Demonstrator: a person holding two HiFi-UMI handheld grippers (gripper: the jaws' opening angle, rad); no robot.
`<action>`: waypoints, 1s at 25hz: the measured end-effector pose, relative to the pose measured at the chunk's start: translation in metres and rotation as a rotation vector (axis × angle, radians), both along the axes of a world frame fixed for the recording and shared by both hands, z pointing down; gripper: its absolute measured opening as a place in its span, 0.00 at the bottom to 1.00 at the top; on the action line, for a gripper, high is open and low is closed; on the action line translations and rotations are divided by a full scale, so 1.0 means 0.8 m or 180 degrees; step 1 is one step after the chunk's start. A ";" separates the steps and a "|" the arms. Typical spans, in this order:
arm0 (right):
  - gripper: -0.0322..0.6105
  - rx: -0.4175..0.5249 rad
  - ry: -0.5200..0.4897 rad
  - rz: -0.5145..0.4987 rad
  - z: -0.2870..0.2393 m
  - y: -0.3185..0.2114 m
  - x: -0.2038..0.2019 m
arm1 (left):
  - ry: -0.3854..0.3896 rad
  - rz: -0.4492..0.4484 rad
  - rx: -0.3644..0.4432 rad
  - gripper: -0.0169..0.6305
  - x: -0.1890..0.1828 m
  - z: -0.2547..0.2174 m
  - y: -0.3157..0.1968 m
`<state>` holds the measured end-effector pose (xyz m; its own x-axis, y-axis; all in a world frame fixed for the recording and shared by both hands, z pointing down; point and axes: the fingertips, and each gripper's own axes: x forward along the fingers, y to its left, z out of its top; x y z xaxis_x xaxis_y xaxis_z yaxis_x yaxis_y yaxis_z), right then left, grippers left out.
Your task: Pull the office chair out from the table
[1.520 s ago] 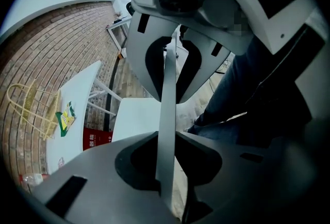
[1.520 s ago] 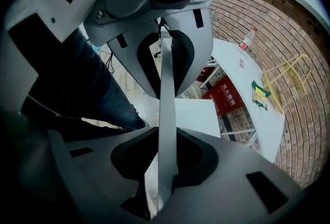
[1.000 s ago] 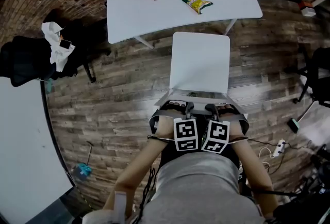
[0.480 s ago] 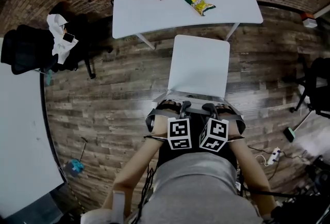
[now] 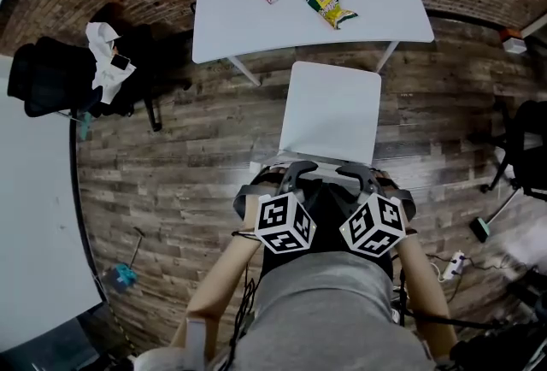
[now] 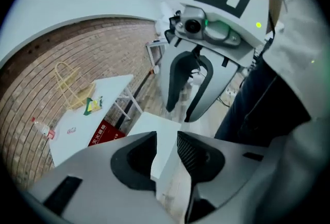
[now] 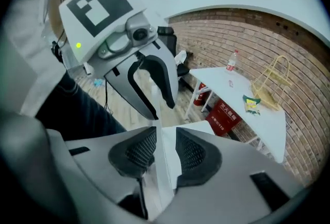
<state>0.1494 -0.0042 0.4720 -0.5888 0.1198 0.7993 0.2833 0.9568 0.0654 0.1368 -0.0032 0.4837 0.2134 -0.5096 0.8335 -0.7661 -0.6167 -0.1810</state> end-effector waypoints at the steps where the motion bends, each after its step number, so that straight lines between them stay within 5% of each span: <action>1: 0.24 -0.0083 -0.0154 0.0112 -0.016 -0.004 -0.004 | 0.0123 -0.0103 0.0101 0.23 0.000 -0.015 -0.007; 7: 0.10 -0.0006 -0.1163 0.0933 -0.107 -0.061 -0.030 | 0.0456 -0.0555 0.0741 0.21 -0.008 -0.098 -0.063; 12: 0.09 -0.0017 -0.1972 0.1780 -0.167 -0.117 -0.029 | 0.0752 -0.0954 0.1460 0.19 -0.025 -0.170 -0.101; 17: 0.08 0.0018 -0.2318 0.2283 -0.206 -0.143 -0.017 | 0.1211 -0.1521 0.2046 0.07 -0.044 -0.226 -0.119; 25: 0.07 0.0056 -0.2633 0.2571 -0.235 -0.162 -0.016 | 0.1181 -0.1921 0.2328 0.06 -0.059 -0.247 -0.132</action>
